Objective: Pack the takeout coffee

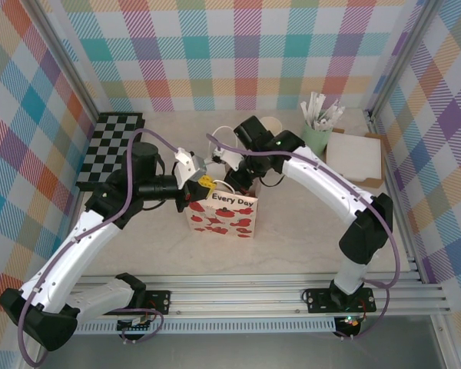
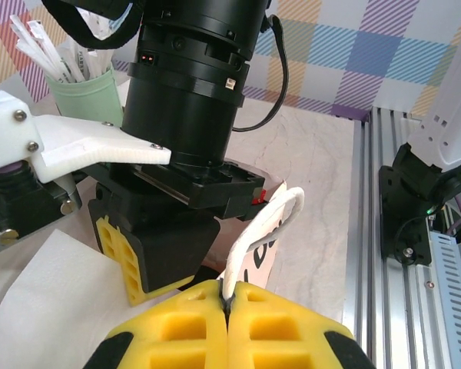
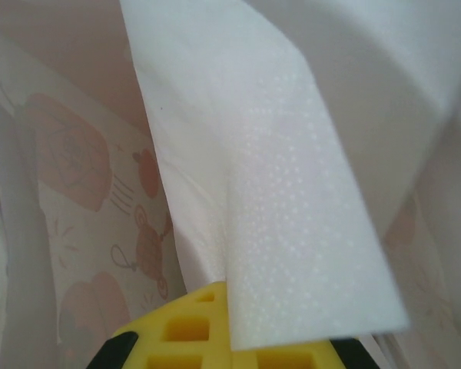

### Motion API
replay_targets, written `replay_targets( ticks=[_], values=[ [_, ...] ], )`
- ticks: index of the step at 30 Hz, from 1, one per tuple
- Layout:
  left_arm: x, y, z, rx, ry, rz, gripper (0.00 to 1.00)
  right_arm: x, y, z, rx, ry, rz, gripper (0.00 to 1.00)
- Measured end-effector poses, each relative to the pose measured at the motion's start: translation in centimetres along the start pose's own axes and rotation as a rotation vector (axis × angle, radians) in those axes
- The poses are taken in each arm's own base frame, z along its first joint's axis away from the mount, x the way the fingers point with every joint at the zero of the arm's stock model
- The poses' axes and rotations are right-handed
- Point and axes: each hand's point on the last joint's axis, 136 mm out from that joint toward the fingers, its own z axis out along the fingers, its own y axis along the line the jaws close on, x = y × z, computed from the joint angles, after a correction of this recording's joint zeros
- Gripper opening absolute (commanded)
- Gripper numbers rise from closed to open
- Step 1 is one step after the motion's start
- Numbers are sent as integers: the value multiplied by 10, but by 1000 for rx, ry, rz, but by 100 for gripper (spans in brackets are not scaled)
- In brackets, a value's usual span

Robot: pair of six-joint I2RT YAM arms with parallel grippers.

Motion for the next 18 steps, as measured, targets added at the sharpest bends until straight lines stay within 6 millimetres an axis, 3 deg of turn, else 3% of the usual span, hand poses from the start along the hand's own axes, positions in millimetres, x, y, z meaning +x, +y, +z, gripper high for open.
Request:
replay_targets(
  ticks=[4, 6, 9, 12, 15, 18],
  values=[
    [1, 3, 0, -17, 6, -9, 1, 6, 1, 2, -7, 30, -22, 10],
    [1, 4, 0, -25, 8, -18, 8, 11, 4, -1, -16, 54, -46, 24],
    [2, 8, 0, -50, 14, -41, 25, 9, 7, -11, -17, 62, -87, 41],
    [5, 17, -2, -105, 25, -76, 57, -4, 9, -23, -1, 10, -114, 48],
    [4, 24, -9, -169, 22, -106, 70, -18, 15, -47, 32, -82, -133, 56],
    [0, 28, -20, -223, 4, -142, 80, -28, 17, -80, 117, -182, -135, 71]
  ],
)
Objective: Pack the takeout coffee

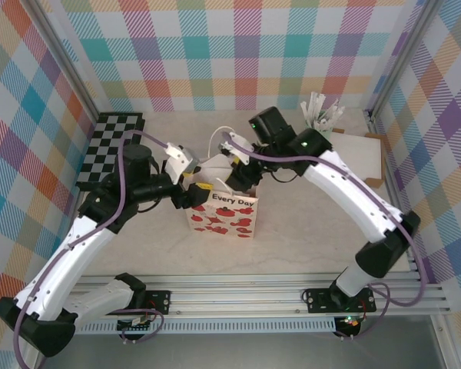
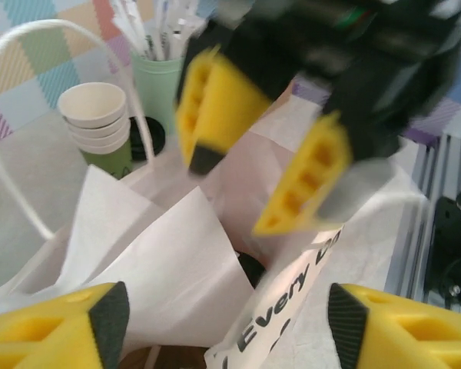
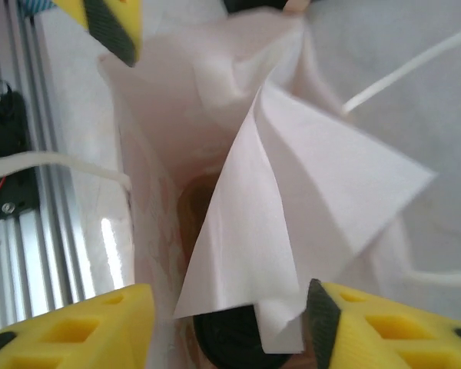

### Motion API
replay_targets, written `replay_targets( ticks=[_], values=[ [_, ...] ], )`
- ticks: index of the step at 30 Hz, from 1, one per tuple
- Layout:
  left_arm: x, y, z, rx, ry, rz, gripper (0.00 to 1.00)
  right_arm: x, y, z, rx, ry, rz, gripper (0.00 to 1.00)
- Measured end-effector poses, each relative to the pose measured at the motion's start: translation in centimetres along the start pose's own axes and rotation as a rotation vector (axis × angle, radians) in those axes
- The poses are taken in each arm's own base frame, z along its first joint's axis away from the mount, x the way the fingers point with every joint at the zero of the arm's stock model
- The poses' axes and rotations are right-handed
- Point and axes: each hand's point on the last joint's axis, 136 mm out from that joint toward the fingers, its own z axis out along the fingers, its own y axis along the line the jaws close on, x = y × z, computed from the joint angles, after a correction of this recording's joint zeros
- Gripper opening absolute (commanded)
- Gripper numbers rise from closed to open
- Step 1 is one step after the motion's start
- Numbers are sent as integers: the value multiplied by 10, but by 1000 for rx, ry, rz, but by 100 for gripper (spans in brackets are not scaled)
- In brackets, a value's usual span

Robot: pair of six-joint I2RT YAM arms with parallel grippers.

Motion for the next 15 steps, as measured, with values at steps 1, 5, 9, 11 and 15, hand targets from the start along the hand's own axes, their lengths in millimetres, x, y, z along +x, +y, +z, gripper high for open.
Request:
replay_targets(
  ticks=[1, 5, 9, 11, 15],
  values=[
    [-2, 5, -4, -31, -8, -18, 85, -3, -4, -11, 51, -27, 13, 93],
    [-5, 39, -20, -237, -34, -129, 96, -5, -31, -45, 282, -115, 133, 100],
    [-6, 85, -36, -476, -20, -278, 92, 21, -61, -75, 479, -163, 430, 100],
    [-7, 98, -34, -532, 16, -343, 84, 35, -72, -91, 530, -190, 591, 100],
    [7, 108, -12, -531, 132, -461, 74, 60, -75, -104, 572, -193, 841, 98]
  ],
)
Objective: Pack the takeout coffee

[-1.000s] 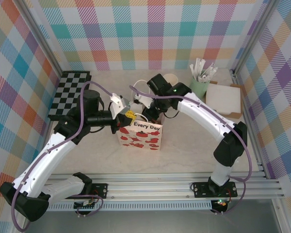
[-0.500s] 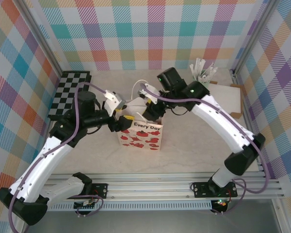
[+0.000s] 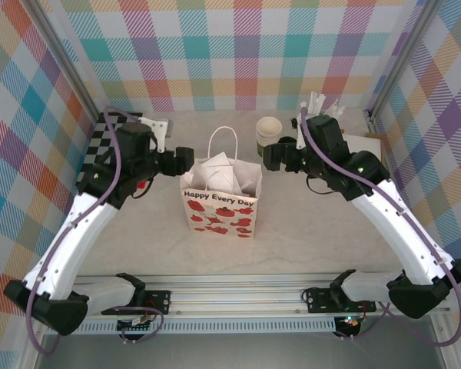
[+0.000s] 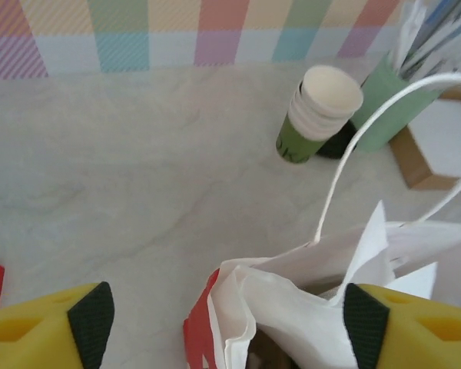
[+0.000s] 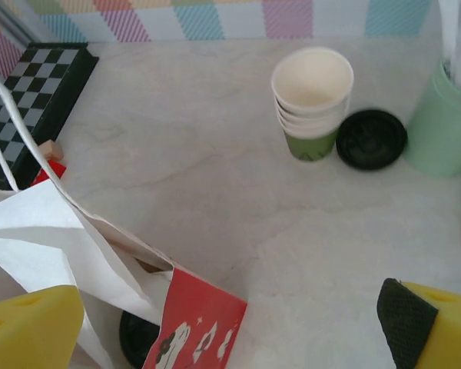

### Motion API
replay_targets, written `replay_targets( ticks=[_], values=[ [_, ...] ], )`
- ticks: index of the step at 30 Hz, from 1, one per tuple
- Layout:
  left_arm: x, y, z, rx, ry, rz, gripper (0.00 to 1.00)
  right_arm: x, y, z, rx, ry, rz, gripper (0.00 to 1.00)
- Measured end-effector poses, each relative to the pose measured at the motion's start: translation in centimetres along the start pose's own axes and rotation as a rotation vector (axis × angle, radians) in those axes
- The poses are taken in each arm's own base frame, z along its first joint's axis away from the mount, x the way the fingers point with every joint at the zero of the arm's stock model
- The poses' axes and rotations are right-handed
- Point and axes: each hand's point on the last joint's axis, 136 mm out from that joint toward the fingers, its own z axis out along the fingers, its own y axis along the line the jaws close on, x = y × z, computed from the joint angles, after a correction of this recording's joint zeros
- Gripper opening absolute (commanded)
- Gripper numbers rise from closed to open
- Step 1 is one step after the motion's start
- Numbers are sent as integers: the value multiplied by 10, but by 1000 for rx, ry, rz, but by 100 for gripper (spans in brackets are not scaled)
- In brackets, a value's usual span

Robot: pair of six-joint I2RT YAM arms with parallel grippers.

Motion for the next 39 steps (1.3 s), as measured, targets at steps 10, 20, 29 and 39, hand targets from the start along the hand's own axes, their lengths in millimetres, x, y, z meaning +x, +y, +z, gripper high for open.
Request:
replay_targets(
  ticks=[10, 20, 29, 39],
  values=[
    [49, 6, 24, -30, 235, -84, 29, 72, 19, 55, 51, 352, 159, 55],
    [59, 6, 25, -33, 270, -108, 0, 79, 35, 69, 33, 420, 121, 13],
    [50, 2, 34, -22, 233, -142, 0, 50, 32, 78, 31, 354, 94, 1],
    [21, 0, 73, -44, 196, -172, 0, 4, 6, 118, 51, 284, 127, 1]
  ],
)
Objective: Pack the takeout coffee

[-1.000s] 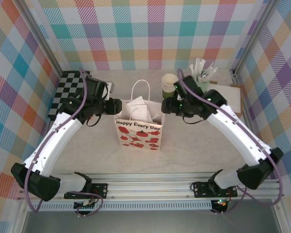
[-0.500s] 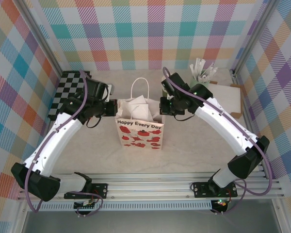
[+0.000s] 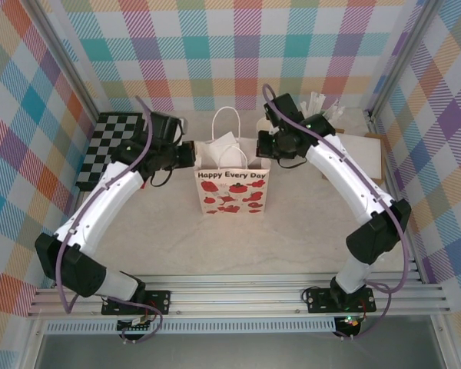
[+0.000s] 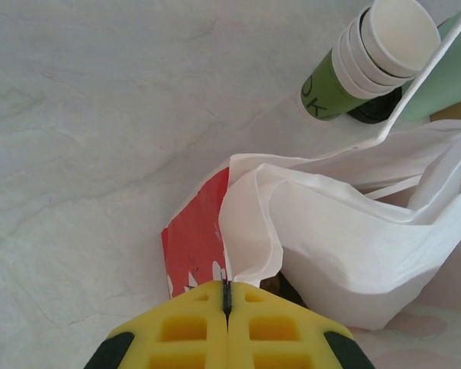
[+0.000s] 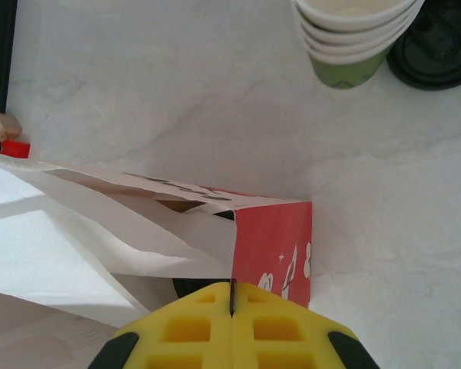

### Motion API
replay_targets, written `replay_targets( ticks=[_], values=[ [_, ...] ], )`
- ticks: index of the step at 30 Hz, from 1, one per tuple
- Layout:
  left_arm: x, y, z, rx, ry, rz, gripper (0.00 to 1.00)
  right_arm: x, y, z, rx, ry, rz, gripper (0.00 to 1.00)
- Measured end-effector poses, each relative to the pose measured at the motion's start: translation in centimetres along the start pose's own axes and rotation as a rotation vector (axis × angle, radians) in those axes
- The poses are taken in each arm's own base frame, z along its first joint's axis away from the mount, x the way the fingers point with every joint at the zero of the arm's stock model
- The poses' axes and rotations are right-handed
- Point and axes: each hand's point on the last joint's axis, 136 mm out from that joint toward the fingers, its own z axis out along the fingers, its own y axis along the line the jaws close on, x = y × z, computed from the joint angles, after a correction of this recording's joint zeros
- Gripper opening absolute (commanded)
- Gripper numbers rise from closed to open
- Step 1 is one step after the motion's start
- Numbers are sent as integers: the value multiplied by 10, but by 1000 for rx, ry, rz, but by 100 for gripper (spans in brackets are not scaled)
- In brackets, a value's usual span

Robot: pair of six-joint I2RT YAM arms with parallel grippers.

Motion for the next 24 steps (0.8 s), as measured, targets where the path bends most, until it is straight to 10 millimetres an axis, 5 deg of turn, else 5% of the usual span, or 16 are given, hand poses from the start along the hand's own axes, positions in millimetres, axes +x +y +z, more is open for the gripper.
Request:
replay_targets(
  ticks=[12, 21, 24],
  values=[
    [-40, -16, 27, 5, -30, 19, 0, -34, -28, 6, 31, -47, 26, 2],
    [-53, -21, 39, -1, -19, 28, 0, -51, -26, 20, 28, -55, 5, 13],
    [-52, -18, 37, -17, -7, 23, 20, -57, -26, 20, 32, -55, -7, 24]
  ],
)
